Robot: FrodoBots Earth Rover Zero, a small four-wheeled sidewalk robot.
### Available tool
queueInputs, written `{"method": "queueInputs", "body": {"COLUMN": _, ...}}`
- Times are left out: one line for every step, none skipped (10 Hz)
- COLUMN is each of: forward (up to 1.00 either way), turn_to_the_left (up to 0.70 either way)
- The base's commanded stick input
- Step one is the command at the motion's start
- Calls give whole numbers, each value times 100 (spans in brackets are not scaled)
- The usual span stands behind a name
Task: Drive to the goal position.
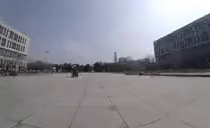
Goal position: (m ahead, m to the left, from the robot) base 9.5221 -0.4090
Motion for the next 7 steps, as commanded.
{"method": "queueInputs", "body": {"forward": 70, "turn_to_the_left": 35}}
{"method": "queueInputs", "body": {"forward": 70, "turn_to_the_left": 19}}
{"method": "queueInputs", "body": {"forward": 70, "turn_to_the_left": 0}}
{"method": "queueInputs", "body": {"forward": 70, "turn_to_the_left": 0}}
{"method": "queueInputs", "body": {"forward": 70, "turn_to_the_left": 0}}
{"method": "queueInputs", "body": {"forward": 70, "turn_to_the_left": 0}}
{"method": "queueInputs", "body": {"forward": 70, "turn_to_the_left": 0}}
